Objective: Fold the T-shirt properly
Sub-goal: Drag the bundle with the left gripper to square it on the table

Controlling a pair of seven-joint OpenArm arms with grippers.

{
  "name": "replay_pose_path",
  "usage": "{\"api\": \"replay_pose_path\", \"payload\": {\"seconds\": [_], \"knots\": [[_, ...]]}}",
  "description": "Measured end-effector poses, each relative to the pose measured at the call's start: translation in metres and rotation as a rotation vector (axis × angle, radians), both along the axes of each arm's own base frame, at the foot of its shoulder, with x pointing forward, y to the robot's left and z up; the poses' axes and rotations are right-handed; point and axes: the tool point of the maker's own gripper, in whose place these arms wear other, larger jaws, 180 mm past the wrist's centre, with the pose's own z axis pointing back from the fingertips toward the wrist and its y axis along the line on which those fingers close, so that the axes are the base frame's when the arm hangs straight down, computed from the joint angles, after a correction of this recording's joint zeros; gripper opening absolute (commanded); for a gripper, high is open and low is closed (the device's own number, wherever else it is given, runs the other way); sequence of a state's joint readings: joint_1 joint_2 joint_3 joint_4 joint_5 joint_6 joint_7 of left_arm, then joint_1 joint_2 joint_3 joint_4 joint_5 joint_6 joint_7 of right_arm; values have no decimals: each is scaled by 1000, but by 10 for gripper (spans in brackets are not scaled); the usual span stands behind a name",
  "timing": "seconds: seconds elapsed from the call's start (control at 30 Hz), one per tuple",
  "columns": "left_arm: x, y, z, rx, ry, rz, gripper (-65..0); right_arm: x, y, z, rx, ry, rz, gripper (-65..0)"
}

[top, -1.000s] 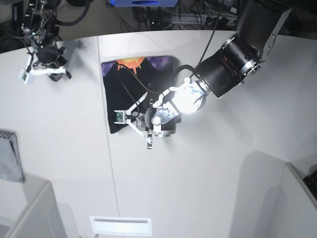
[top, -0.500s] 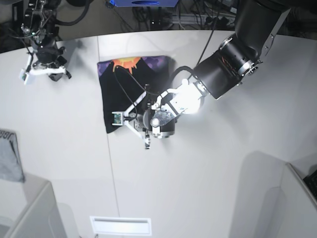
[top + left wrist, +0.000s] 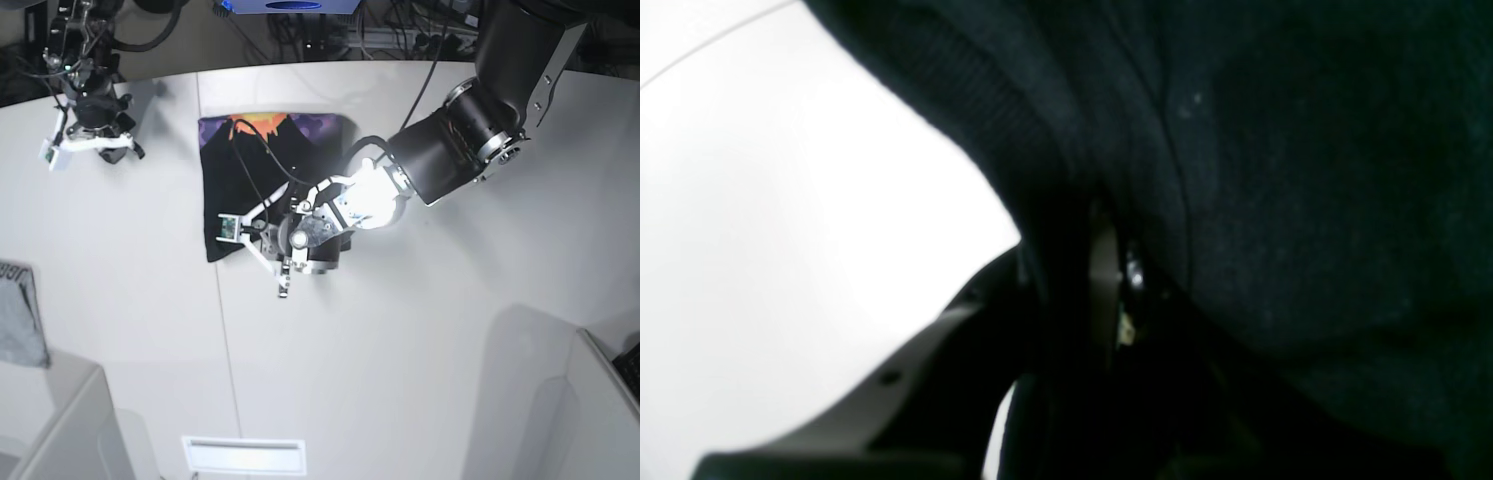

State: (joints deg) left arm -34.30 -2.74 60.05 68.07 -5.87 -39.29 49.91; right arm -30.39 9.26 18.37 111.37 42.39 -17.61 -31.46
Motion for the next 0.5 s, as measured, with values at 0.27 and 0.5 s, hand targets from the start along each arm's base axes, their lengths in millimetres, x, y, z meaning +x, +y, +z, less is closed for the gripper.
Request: {"api": "replay_pose_path", "payload": {"seconds": [0.27,0.5], "knots": [[0,0,0,0,0,1,-650,1,1,0,1,-2,2,-650],[12,1,10,3,-26,-4,-341,1,2,0,5,-2,3,-650]]}}
